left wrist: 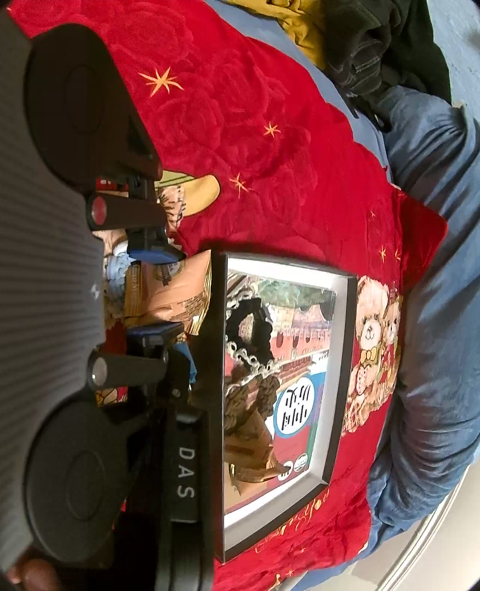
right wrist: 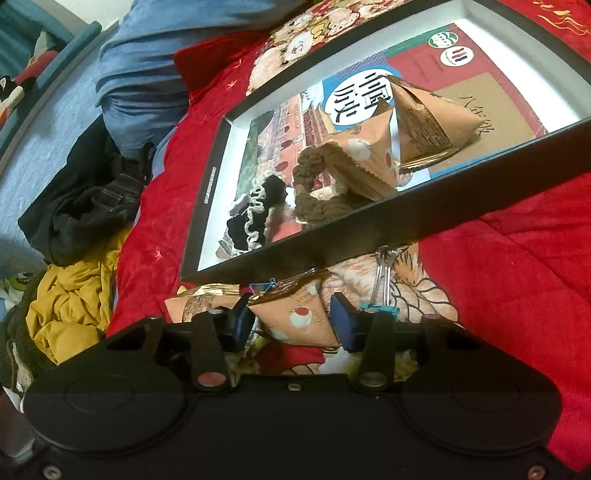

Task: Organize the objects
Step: 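Grasp a brown wrapped candy with the left tool while the right tool grasps another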

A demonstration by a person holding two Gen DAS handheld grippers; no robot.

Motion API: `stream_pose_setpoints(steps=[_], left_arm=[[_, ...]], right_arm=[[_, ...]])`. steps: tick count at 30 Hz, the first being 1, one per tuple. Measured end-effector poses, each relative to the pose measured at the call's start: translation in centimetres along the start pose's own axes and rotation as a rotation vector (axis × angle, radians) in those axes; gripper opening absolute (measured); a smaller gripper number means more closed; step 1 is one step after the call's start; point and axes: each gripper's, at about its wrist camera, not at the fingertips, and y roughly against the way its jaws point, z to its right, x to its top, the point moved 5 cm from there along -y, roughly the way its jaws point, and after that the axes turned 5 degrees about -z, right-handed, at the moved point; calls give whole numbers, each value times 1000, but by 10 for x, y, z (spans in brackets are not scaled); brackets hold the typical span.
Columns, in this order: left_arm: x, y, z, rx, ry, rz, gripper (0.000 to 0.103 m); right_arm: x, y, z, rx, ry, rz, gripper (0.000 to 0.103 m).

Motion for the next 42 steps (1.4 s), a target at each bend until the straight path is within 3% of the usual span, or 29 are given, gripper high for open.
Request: stream_pose_setpoints(steps=[4, 16, 42], left_arm=[[-2, 2, 2, 28, -23, 5, 37], [-4, 3, -2, 16, -3, -46, 38], [0, 21, 5, -59, 16, 18, 37]], right_arm=[[-1, 0, -3, -18, 18, 14, 42], [-6, 6, -14, -76, 73, 47, 35], [-8, 37, -25, -18, 91, 99, 33]])
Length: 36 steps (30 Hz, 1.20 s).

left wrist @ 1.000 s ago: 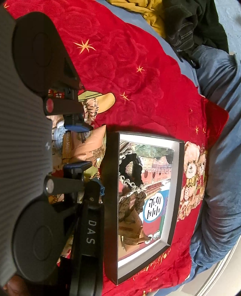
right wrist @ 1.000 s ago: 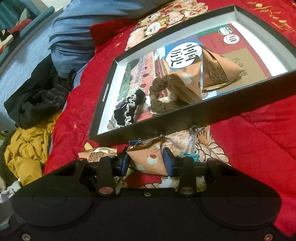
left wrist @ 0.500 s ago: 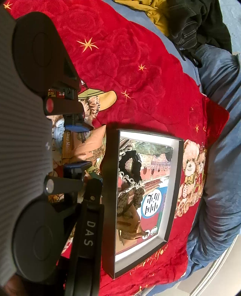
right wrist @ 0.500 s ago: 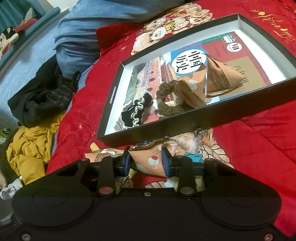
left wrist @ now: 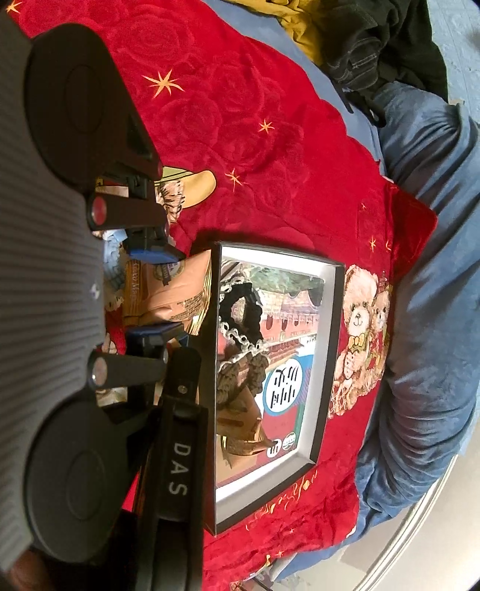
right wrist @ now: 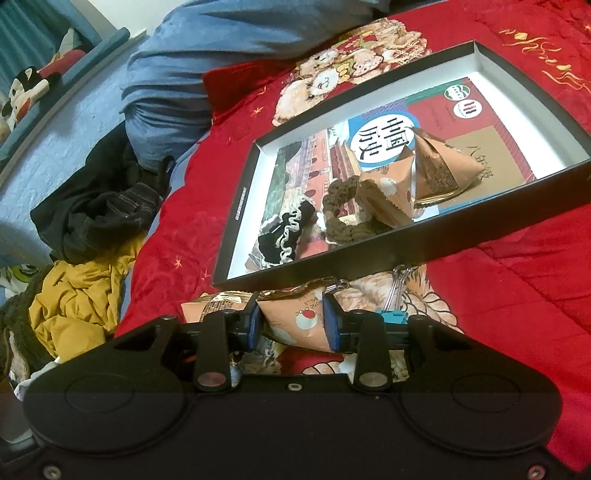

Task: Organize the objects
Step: 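Grasp a brown wrapped candy with the left tool while the right tool grasps another, then lift both held candies and carry them over the black box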

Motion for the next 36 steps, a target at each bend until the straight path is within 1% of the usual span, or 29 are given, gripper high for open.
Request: stream_pose_setpoints(steps=[9, 15, 18, 22, 25, 29, 36], left_arm=[[3, 6, 0, -25, 12, 30, 37], [5, 15, 1, -28, 2, 76, 38], [6, 21, 1, -30, 2, 108, 38], [10, 35, 6, -27, -21, 185, 38], [13, 43, 8, -42, -28, 237, 38], [16, 49, 7, -63, -3, 274, 38], [21, 58, 3, -57, 21, 330, 38]], right_arm=[[1, 11, -3, 9, 3, 37, 33], [2, 19, -6, 33, 4, 66, 33], [2, 25, -7, 49, -3, 79, 33], [3, 38, -11, 76, -1, 118, 33], [5, 49, -15, 86, 13, 154, 33], [7, 61, -20, 109, 34, 186, 33], [10, 73, -29, 156, 56, 215, 33]])
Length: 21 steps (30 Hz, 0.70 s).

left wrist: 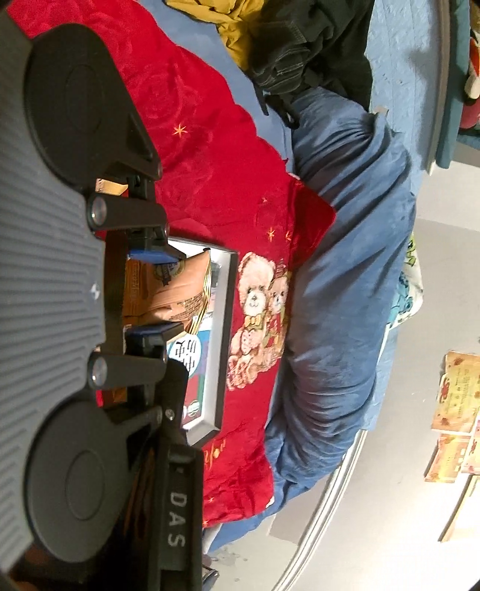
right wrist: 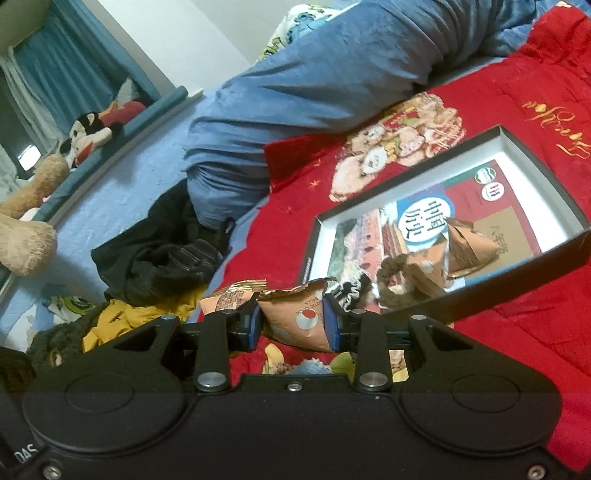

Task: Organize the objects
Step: 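Lift both held candies and carry them over the black box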

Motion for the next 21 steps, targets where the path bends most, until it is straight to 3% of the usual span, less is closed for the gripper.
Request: stream_pose_setpoints(steps=[9, 21], left_arm=[[15, -2, -17, -2, 76, 25, 38], [89, -9, -30, -5, 83, 127, 38]], right_arm=[[31, 25, 9, 53, -23, 85, 33], [93, 65, 9, 169, -20, 223, 32]])
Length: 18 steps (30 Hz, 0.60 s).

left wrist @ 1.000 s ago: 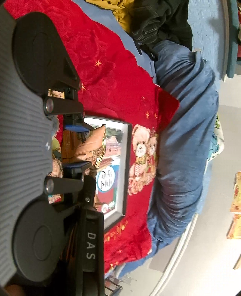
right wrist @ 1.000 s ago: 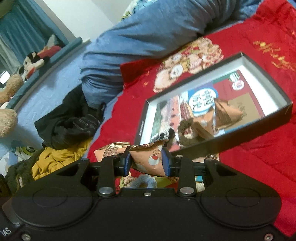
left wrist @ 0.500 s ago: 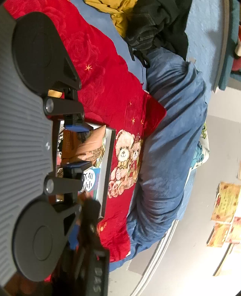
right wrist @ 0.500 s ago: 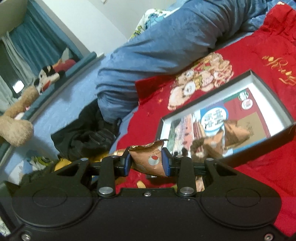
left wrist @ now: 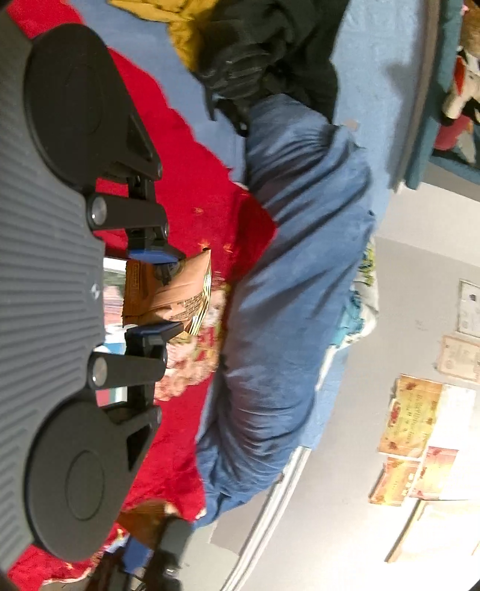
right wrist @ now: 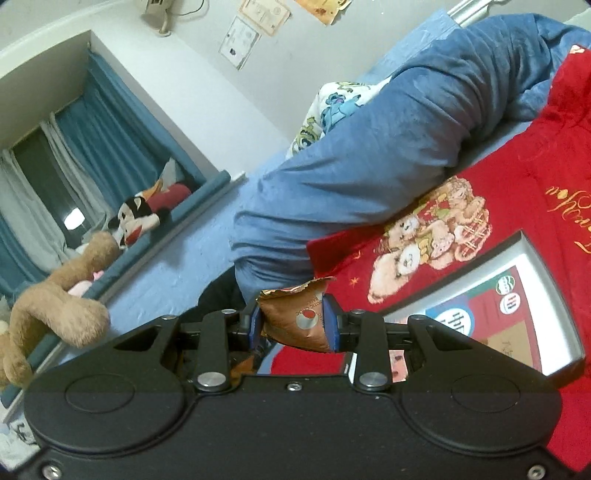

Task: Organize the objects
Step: 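Lift both held candies and carry them over the black box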

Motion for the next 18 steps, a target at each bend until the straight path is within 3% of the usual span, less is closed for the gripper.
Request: stream_pose_setpoints(steps=[6, 10, 15, 18], left_arm=[[42, 4, 10, -39, -49, 82, 38], [62, 2, 15, -117, -31, 131, 38], [69, -8, 18, -166, -11, 157, 38], [62, -17, 18, -145, -60, 165, 38]], right_arm=[[21, -1, -15, -12, 60, 38, 32], [35, -7, -21, -7, 71, 61, 32], [52, -25, -14, -11, 45, 73, 32], [56, -43, -6, -34, 47, 68, 32]])
